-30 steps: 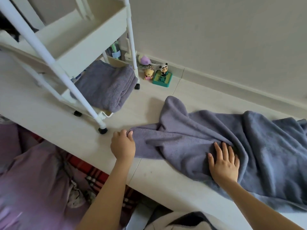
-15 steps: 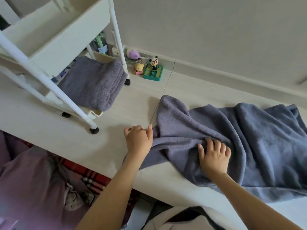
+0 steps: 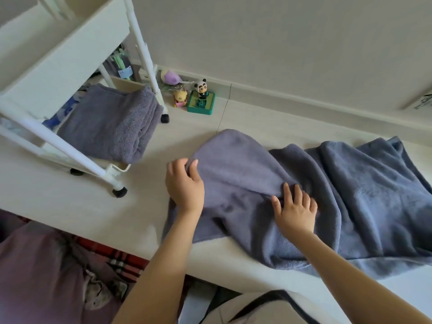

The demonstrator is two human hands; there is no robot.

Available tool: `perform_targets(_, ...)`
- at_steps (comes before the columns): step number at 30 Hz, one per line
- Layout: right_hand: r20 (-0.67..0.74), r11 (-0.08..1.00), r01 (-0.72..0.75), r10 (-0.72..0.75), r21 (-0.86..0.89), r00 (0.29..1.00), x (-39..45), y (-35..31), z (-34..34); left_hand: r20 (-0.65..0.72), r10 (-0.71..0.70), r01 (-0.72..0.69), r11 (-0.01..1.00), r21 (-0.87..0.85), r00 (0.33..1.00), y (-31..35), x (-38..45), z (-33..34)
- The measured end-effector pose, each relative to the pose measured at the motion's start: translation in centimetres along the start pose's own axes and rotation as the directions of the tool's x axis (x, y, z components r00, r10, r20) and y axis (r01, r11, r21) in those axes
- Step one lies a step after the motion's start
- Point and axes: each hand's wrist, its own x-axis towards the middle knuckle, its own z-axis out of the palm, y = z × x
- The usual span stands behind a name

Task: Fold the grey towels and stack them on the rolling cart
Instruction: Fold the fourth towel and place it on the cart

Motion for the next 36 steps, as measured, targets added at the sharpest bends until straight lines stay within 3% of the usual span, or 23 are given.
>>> perform_targets(2,0.032,0.998,0.067,-0.066,-0.020,0.997,-0.5,-0.8,0.1,-0.089,0.005,0.008,0.990,0.144,0.996,0.0,0.5,0.2)
perform_targets(3,0.024,0.995,0.101,-0.101,-0.010,0.995,-0.7,-1.3,0.3,-0.062,-0.048,0.061,0.975,0.215,0.997,-0.1,0.5,0.4)
perform_targets(5,0.023,0.989,0.145,-0.146,0.009,0.989,-1.2,-2.1,0.6,0.097,-0.131,0.096,0.947,0.305,0.987,-1.0,0.0,1.0)
perform_targets(7,0.011,0.982,0.189,-0.189,-0.014,0.982,-1.4,-2.4,1.0,0.280,-0.144,0.028,0.926,0.377,0.949,-2.0,-0.6,1.2)
perform_targets(10,-0.067,0.967,0.241,-0.246,-0.077,0.967,-1.9,-2.0,1.1,0.371,-0.170,-0.002,0.907,0.421,0.913,-3.3,-1.2,1.3)
perform_targets(15,-0.169,0.990,0.123,-0.134,-0.072,0.977,-1.1,-1.3,0.5,0.345,-0.257,0.121,0.921,0.370,0.903,-3.4,0.1,1.9)
perform_targets(20,-0.103,0.975,0.221,-0.217,0.020,0.971,0.2,-2.2,1.6,0.351,-0.277,0.120,0.905,0.407,0.894,-2.8,2.5,3.5)
perform_targets(23,-0.053,0.974,0.224,-0.223,0.023,0.973,0.0,-2.1,2.1,0.372,-0.166,0.015,0.926,0.378,0.913,-2.1,3.4,4.4)
perform_targets(27,-0.082,0.970,0.240,-0.236,0.044,0.968,0.0,-1.8,2.0,0.371,0.083,-0.113,0.992,0.060,0.925,-0.4,2.1,4.8)
perform_targets(31,-0.116,0.963,0.249,-0.238,0.098,0.964,0.0,-1.8,2.1,0.516,0.041,-0.060,0.998,0.021,0.856,-0.4,-0.1,5.8)
perform_targets(36,-0.112,0.961,0.232,-0.217,0.149,0.970,0.0,-1.8,2.0,0.516,0.020,-0.078,0.993,0.091,0.857,-0.6,-1.1,6.3)
